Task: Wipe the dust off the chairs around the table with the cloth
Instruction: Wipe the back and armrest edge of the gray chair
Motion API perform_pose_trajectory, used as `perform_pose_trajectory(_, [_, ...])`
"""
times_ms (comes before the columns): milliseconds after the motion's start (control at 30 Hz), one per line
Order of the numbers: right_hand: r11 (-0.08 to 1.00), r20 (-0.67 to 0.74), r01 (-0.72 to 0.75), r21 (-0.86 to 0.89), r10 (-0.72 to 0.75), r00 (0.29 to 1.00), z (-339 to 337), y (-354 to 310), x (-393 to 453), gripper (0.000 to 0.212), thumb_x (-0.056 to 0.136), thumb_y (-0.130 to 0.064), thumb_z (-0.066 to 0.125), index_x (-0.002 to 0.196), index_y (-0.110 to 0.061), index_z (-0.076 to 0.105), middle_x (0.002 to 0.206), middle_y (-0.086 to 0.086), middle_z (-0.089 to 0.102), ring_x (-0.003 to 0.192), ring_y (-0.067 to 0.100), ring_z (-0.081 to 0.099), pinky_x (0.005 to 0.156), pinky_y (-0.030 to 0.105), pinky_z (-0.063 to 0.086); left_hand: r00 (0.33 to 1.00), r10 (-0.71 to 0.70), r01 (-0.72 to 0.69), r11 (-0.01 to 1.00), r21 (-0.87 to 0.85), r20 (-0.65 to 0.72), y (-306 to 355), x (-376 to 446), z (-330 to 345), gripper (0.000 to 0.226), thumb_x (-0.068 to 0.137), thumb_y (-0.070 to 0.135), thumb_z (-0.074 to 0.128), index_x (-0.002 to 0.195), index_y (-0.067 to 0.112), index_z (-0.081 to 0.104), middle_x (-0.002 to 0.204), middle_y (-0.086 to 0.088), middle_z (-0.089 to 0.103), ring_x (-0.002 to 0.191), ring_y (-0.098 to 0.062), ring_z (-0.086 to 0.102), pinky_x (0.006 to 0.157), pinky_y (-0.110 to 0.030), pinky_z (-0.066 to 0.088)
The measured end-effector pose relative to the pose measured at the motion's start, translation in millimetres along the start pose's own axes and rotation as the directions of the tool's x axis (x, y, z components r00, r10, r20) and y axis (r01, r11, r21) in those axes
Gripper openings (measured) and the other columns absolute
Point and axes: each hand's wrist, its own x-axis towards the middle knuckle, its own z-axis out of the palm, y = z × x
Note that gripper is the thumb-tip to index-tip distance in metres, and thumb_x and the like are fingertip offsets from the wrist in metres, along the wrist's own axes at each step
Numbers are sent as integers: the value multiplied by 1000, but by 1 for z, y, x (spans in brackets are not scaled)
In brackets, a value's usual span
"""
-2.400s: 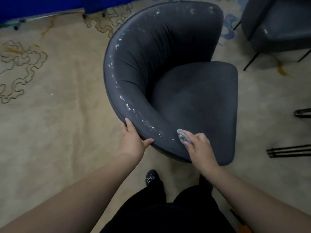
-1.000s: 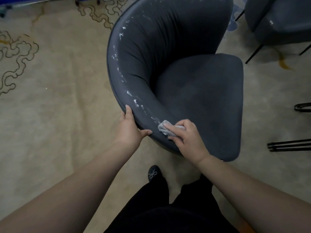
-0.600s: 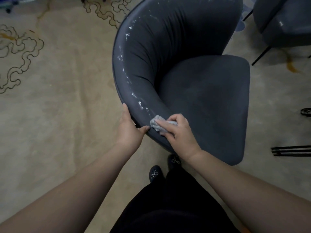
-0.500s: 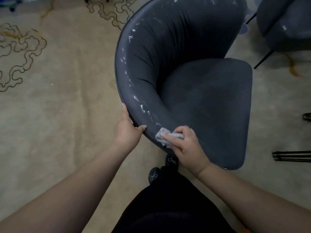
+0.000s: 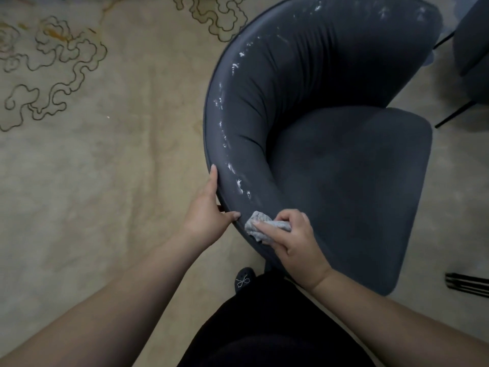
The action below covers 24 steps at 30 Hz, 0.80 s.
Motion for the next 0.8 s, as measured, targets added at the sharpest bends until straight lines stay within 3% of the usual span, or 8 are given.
perform_pose_trajectory(133, [999, 33, 1, 36, -2, 999, 3, -7, 38, 35, 77, -6, 72, 107, -23, 75, 90, 17, 57, 78, 37, 52, 70, 50, 49, 1000, -28, 28, 999, -46, 3, 2, 1, -2, 109, 79, 13, 77, 152, 39, 0, 151, 16, 31, 113, -15, 60, 88, -22, 47])
perform_pose_trajectory(233, [999, 98, 38, 24, -40, 994, 9, -13, 83, 35, 82, -11, 70, 112, -29, 72, 98, 15, 54, 89, 36, 49, 80, 49, 44, 998, -64, 65, 994, -85, 16, 1, 1, -4, 105, 81, 7, 73, 150, 45, 3, 133, 23, 39, 85, -1, 68, 81, -24, 53])
perform_pose_trajectory(300, [999, 114, 47, 25, -49, 992, 11, -12, 89, 35, 84, -13, 68, 113, -31, 71, 99, 13, 53, 90, 35, 47, 81, 49, 43, 996, -82, 84, 991, -106, 23, 1, 0, -5, 104, 81, 4, 71, 150, 45, 5, 129, 24, 39, 77, 1, 68, 81, -27, 54])
perform_pose_trajectory(467, [996, 71, 80, 35, -83, 994, 8, 3, 44, 40, 75, -3, 75, 107, -28, 75, 90, 14, 56, 80, 35, 50, 69, 51, 49, 995, -82, 88, 985, -147, 49, 5, -4, -7, 108, 78, 9, 76, 150, 47, 5, 131, 29, 34, 82, -6, 70, 85, -35, 56])
perform_pose_trajectory(600, [997, 26, 57, 47, -58, 998, 17, -4, 81, 36, 78, -6, 73, 104, -30, 75, 93, 14, 55, 86, 37, 49, 76, 50, 46, 994, -101, 108, 972, -207, 44, 4, -3, -6, 112, 77, -2, 75, 150, 44, 4, 144, 19, 36, 80, -5, 70, 84, -34, 56])
perform_pose_trajectory(700, [997, 8, 67, 24, -67, 998, 27, -15, 121, 32, 81, -9, 71, 104, -31, 75, 95, 14, 55, 89, 37, 48, 79, 48, 44, 992, -128, 129, 965, -227, 20, 3, -2, -3, 112, 76, 1, 77, 153, 36, 3, 139, 22, 39, 75, 1, 69, 80, -24, 55])
perform_pose_trajectory(800, [998, 12, 50, 24, -50, 999, 28, -15, 117, 34, 82, -9, 69, 107, -32, 74, 97, 13, 53, 90, 36, 47, 80, 50, 44, 988, -156, 155, 953, -259, 17, 5, -1, -3, 114, 76, 4, 78, 153, 29, -1, 142, 23, 38, 80, -2, 69, 84, -28, 55])
